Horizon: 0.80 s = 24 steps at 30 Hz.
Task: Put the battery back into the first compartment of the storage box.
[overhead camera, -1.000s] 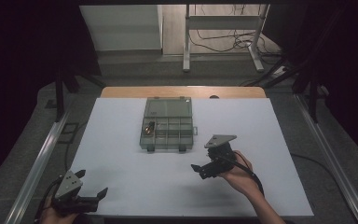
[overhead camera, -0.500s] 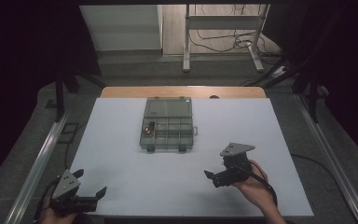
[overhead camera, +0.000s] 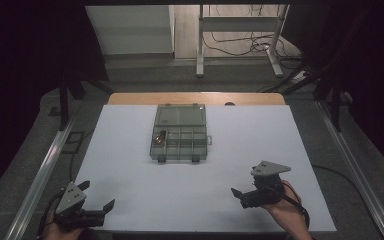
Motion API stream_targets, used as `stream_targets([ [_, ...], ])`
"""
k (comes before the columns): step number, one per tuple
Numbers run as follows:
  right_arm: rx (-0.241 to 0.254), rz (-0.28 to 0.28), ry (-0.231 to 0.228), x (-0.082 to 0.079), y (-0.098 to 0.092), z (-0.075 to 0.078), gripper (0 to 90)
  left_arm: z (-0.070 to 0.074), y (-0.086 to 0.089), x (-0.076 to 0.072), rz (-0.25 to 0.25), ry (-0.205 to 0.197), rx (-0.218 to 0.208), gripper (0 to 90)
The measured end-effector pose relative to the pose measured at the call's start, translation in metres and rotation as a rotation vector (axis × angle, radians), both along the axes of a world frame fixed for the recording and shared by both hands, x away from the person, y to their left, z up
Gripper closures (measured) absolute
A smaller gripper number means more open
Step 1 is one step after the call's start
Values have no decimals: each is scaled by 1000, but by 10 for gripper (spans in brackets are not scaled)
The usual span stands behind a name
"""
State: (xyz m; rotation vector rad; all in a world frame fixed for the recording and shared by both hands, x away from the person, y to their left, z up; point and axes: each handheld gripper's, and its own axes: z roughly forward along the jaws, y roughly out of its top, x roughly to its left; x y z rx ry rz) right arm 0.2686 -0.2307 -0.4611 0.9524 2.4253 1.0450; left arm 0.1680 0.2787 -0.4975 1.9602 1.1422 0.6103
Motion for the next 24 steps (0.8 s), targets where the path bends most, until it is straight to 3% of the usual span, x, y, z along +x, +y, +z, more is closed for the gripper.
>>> stream_targets([
  [20,51,-139,-3,-26,-48,-4,0,0,0,1,0,11,-2,4],
  [24,44,-165,-8,-31,-55,-7,0,-1,0,1,-1,12,1,4],
])
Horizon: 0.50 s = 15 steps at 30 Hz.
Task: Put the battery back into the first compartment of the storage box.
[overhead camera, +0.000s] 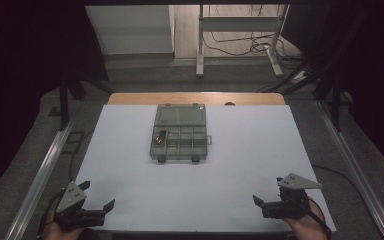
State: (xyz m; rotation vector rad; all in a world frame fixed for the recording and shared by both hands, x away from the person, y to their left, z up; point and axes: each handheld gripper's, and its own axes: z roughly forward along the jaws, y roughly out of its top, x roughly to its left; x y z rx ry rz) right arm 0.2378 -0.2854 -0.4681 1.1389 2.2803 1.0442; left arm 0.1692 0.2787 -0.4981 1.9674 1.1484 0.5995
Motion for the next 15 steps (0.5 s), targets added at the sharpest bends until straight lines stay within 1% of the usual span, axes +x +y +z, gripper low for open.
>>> stream_targets([
  [10,-32,-32,5,-7,-8,-10,0,0,0,0,-2,3,3,5],
  [13,-28,-42,-10,-8,-9,-10,0,0,0,0,-3,3,3,5],
  [15,-33,-46,-3,-7,-9,-10,0,0,0,1,-2,4,2,5],
])
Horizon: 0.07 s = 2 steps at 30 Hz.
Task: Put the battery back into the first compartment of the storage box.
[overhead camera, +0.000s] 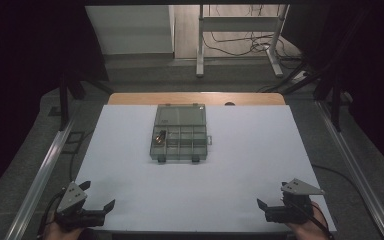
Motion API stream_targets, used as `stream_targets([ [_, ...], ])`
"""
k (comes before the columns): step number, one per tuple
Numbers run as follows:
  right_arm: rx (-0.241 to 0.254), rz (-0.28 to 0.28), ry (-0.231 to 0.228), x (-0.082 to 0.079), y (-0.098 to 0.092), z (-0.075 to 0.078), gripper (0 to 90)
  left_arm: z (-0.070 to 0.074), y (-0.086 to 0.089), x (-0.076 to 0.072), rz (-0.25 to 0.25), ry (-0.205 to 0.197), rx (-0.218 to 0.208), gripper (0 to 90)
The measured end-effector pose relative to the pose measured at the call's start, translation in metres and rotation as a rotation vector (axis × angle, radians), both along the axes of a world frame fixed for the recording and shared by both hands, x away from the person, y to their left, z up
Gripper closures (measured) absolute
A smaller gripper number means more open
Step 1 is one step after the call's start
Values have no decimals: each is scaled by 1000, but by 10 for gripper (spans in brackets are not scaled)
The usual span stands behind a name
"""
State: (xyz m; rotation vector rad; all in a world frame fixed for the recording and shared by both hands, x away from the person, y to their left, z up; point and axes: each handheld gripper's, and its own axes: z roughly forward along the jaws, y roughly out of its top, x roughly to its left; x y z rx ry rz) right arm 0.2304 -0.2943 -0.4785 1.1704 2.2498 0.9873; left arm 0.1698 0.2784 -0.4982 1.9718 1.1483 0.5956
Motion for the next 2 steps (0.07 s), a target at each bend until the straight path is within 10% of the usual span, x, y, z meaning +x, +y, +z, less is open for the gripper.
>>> stream_targets([
  [2,-1,-1,5,1,0,0,0,0,0,0,-1,1,1,5],
])
